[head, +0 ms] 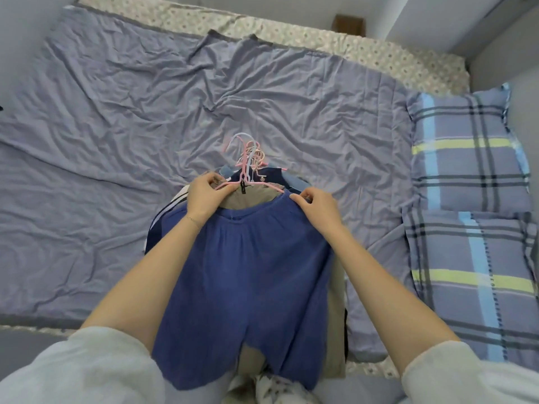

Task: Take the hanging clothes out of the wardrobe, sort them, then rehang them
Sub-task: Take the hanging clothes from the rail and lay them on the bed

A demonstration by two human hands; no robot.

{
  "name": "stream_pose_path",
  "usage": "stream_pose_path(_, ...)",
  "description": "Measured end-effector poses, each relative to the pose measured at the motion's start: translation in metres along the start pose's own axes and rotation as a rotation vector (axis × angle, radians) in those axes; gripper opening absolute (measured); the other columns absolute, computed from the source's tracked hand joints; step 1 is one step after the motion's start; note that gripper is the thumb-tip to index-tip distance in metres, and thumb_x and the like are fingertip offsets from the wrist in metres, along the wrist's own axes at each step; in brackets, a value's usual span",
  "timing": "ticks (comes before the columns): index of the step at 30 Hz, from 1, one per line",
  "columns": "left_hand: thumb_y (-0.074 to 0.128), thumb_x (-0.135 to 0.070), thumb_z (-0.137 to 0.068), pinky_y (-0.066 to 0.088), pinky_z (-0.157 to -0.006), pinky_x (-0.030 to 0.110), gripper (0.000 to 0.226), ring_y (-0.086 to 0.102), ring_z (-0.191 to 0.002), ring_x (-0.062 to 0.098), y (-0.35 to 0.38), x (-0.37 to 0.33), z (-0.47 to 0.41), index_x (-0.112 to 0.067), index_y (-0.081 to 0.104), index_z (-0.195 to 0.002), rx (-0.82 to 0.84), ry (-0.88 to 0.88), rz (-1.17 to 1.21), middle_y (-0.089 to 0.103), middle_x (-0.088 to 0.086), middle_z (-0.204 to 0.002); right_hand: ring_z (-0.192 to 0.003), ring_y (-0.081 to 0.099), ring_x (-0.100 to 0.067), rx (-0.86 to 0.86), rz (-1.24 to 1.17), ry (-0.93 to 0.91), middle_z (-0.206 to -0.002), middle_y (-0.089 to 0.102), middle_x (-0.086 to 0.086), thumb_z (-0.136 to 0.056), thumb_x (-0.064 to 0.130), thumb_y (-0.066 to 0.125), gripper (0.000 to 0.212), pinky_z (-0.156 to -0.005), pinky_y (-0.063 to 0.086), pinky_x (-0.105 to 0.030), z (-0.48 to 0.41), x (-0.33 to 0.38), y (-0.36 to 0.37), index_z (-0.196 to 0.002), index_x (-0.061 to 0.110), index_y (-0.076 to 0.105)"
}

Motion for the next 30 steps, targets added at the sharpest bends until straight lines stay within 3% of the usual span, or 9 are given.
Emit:
stream_pose_path(3, 0.082, -0.046, -0.071, 0.043, -0.065, 0.024, 0.024, 0.056, -0.071, -0.001, 0.023, 0.019, -0.02, -0.029, 0.066, -0.076, -0.012, -0.034, -0.036, 0.063, -0.016, -0.073, -0.08, 0.056, -0.018, 0.032, 0.045, 0.025, -0.072, 0.058, 0.012, -0.091, 0.045, 0.061, 0.025, -0.085, 0.045, -0.04, -0.03, -0.018, 0.022, -0.077, 0.024, 0.062)
stream_pose_path(7, 0.082, -0.036, -0.074, 0.047, -0.074, 0.02, 0.016, 0.061, -0.082, 0.009, 0.05, 0.048, -0.04, -0.032, 0.068, -0.079, 0.057, -0.102, -0.028, 0.066, -0.014, -0.083, -0.09, 0.061, -0.021, 0.116, 0.096, 0.083, -0.081, 0.064, 0.009, -0.092, 0.046, 0.059, 0.025, -0.091, 0.045, -0.043, -0.055, -0.038, 0.051, -0.085, 0.023, 0.065)
stream_pose_path(10, 0.081, -0.036, -0.077, 0.051, -0.086, 0.038, 0.026, 0.064, -0.094, 0.019, 0.058, 0.063, -0.048, -0.019, 0.072, -0.094, 0.089, -0.128, -0.116, 0.071, 0.0, -0.096, -0.092, 0.062, -0.022, 0.16, 0.087, 0.113, -0.086, 0.068, 0.006, -0.092, 0.042, 0.06, 0.022, -0.088, 0.048, -0.043, -0.06, -0.046, 0.063, -0.086, 0.022, 0.067)
stream_pose_path(13, 0.078, -0.034, -0.08, 0.049, -0.094, 0.038, 0.036, 0.063, -0.107, 0.018, 0.057, 0.058, -0.046, -0.017, 0.069, -0.111, 0.11, -0.094, -0.153, 0.07, 0.001, -0.111, -0.106, 0.062, -0.025, 0.142, 0.072, 0.112, -0.107, 0.072, 0.0, -0.093, 0.029, 0.059, 0.021, -0.091, 0.049, -0.042, -0.062, -0.042, 0.062, -0.105, 0.018, 0.073)
stream_pose_path(17, 0.072, -0.019, -0.087, 0.048, -0.102, 0.038, 0.043, 0.058, -0.118, 0.018, 0.042, 0.038, -0.027, -0.015, 0.061, -0.128, 0.065, -0.053, -0.065, 0.064, 0.001, -0.127, -0.117, 0.056, -0.026, 0.057, -0.013, -0.017, -0.123, 0.067, -0.005, -0.092, 0.016, 0.059, 0.031, -0.098, 0.046, -0.045, -0.057, -0.005, 0.049, -0.121, 0.013, 0.067)
stream_pose_path(23, 0.066, -0.008, -0.088, 0.041, -0.102, 0.018, 0.037, 0.057, -0.119, 0.01, -0.007, 0.007, 0.033, -0.018, 0.063, -0.123, -0.067, 0.063, -0.008, 0.063, -0.009, -0.125, -0.121, 0.049, -0.025, 0.101, -0.065, -0.236, -0.127, 0.062, -0.005, -0.092, 0.009, 0.057, 0.038, -0.105, 0.038, -0.039, -0.014, 0.087, 0.054, -0.129, 0.012, 0.06)
stream_pose_path(30, 0.062, -0.009, -0.093, 0.036, -0.113, 0.035, 0.037, 0.049, -0.131, 0.017, -0.117, 0.017, 0.138, -0.012, 0.059, -0.13, -0.368, -0.009, 0.051, 0.057, 0.001, -0.138, -0.127, 0.048, -0.025, 0.227, -0.084, -0.513, -0.133, 0.058, -0.008, -0.093, 0.009, 0.059, 0.041, -0.109, 0.036, -0.039, 0.069, 0.197, 0.083, -0.133, 0.008, 0.056)
Point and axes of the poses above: each hand's wrist, its own z-axis away from the middle knuckle, its own y-axis out of the palm, x = y × z, the point moved 6 cm from there along -z, towards the middle knuckle
